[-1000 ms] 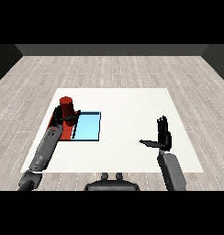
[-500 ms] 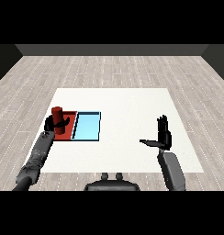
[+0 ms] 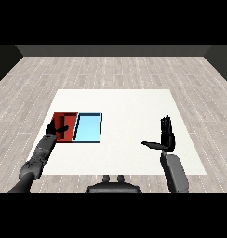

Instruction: Pick the red can and put it in the red box

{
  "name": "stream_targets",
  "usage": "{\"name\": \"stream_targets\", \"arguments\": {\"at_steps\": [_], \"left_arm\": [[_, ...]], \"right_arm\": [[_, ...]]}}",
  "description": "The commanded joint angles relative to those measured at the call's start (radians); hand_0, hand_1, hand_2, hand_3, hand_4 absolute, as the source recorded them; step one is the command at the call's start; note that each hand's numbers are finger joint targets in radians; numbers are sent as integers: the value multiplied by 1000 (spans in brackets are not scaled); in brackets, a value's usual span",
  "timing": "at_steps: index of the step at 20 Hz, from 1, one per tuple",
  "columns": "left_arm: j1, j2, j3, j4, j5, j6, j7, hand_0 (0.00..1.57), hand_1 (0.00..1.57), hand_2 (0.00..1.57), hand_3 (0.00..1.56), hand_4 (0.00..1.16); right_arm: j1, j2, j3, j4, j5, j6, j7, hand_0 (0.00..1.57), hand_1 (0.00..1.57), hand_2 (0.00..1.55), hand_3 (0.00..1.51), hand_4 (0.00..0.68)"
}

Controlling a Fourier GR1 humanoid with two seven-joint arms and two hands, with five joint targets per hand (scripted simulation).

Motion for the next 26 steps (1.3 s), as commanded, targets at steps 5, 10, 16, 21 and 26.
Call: {"name": "stream_targets", "arguments": {"at_steps": [5,10,16,21,26], "left_arm": [[-61,31,-89,125,-108,-130,48,0,0,0,0,644],[-107,26,-114,167,-140,-155,163,0,0,0,0,0],[-42,47,16,82,-13,-63,1,0,0,0,0,0],[-16,-3,225,-122,202,-66,-332,0,0,0,0,0],[-14,-122,246,-317,265,-195,-580,0,0,0,0,0]], "right_arm": [[15,22,11,27,3,30,-55,0,0,0,0,0],[2,39,28,-43,12,5,-14,0,0,0,0,0],[-34,20,-5,16,-10,49,-45,0,0,0,0,0],[28,24,15,-42,-24,72,-48,0,0,0,0,0],[42,15,13,-31,-26,96,-65,0,0,0,0,0]]}}
